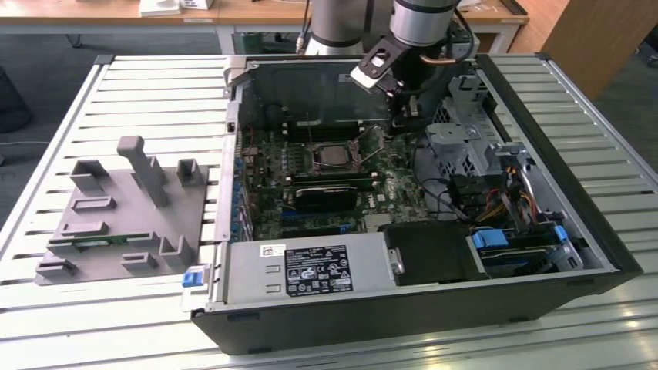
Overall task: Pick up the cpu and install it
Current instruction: 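Close the cpu cover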
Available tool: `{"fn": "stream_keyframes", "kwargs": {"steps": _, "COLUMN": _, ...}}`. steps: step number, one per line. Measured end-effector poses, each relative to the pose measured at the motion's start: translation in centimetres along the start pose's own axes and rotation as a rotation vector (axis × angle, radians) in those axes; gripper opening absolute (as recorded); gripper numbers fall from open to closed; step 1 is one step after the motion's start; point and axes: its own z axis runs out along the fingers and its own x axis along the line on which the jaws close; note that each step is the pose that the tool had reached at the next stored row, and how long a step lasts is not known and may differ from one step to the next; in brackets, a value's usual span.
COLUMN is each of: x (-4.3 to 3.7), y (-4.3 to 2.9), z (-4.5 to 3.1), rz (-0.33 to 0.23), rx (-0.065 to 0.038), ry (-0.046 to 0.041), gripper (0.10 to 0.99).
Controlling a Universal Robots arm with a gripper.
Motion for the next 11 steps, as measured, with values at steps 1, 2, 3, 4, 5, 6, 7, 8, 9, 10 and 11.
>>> {"fn": "stream_keyframes", "kwargs": {"steps": 1, "x": 0.01, "y": 0.01, "z": 0.17, "rz": -0.002, "rx": 0.000, "ry": 0.0001, "gripper": 0.106}}
{"fn": "stream_keyframes", "kwargs": {"steps": 2, "x": 0.02, "y": 0.03, "z": 0.34, "rz": -0.005, "rx": 0.000, "ry": 0.0002, "gripper": 0.106}}
{"fn": "stream_keyframes", "kwargs": {"steps": 3, "x": 0.02, "y": 0.05, "z": 0.51, "rz": -0.007, "rx": 0.000, "ry": 0.0003, "gripper": 0.106}}
{"fn": "stream_keyframes", "kwargs": {"steps": 4, "x": 0.02, "y": 0.05, "z": 0.66, "rz": -0.009, "rx": 0.001, "ry": 0.0004, "gripper": 0.106}}
{"fn": "stream_keyframes", "kwargs": {"steps": 5, "x": 0.03, "y": 0.05, "z": 0.78, "rz": -0.010, "rx": 0.001, "ry": 0.0005, "gripper": 0.106}}
{"fn": "stream_keyframes", "kwargs": {"steps": 6, "x": 0.03, "y": 0.04, "z": 0.84, "rz": -0.011, "rx": 0.001, "ry": 0.0005, "gripper": 0.106}}
{"fn": "stream_keyframes", "kwargs": {"steps": 7, "x": 0.02, "y": 0.04, "z": 0.84, "rz": -0.011, "rx": 0.001, "ry": 0.0003, "gripper": 0.106}}
{"fn": "stream_keyframes", "kwargs": {"steps": 8, "x": 0.02, "y": -0.02, "z": 0.84, "rz": -0.011, "rx": 0.001, "ry": 0.0002, "gripper": 0.106}}
{"fn": "stream_keyframes", "kwargs": {"steps": 9, "x": 0.03, "y": -0.11, "z": 0.84, "rz": -0.011, "rx": 0.001, "ry": 0.0003, "gripper": 0.106}}
{"fn": "stream_keyframes", "kwargs": {"steps": 10, "x": 0.03, "y": -0.27, "z": 0.84, "rz": -0.011, "rx": 0.001, "ry": 0.0005, "gripper": 0.106}}
{"fn": "stream_keyframes", "kwargs": {"steps": 11, "x": 0.04, "y": -0.47, "z": 0.84, "rz": -0.011, "rx": 0.001, "ry": 0.0005, "gripper": 0.106}}
